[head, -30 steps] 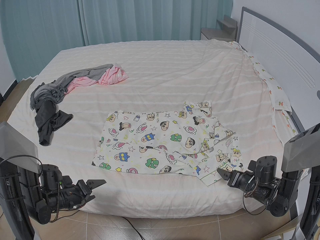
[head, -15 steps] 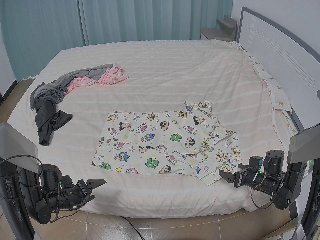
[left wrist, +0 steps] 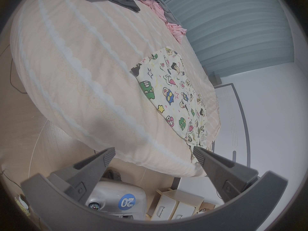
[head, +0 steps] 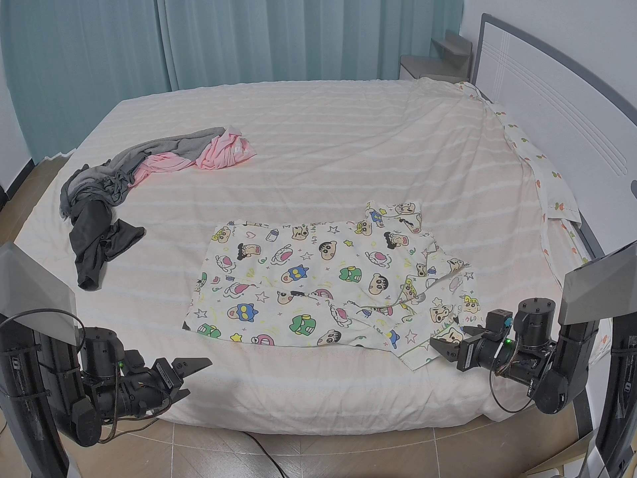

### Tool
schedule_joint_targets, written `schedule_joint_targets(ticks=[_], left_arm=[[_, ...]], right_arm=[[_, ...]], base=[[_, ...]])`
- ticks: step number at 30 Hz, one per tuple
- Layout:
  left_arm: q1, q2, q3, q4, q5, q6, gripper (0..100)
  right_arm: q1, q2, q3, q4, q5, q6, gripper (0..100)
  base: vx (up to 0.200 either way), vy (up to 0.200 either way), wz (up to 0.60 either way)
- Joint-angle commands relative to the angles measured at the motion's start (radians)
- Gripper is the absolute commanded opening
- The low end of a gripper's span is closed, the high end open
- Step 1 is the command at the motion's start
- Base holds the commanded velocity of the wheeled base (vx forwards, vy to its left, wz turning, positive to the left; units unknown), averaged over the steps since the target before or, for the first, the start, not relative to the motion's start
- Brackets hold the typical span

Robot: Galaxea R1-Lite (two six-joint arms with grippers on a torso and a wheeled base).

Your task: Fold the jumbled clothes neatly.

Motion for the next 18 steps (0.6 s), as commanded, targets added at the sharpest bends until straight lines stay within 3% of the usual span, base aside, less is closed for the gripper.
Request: schedule_joint_targets(ticks=[1, 18], left_arm=[[0.0, 0.002, 0.015, -0.001, 0.0, 0.0, 100], [0.0, 0.002, 0.015, -0.001, 0.0, 0.001, 100]], right_arm=[[0.0, 0.019, -0.005, -0.012, 0.0, 0.001, 0], [-0.018, -0.024, 0.117, -0.013, -0.009, 0.013, 0]], base=[[0.0, 0.0, 0.0], [0.0, 0.0, 0.0]])
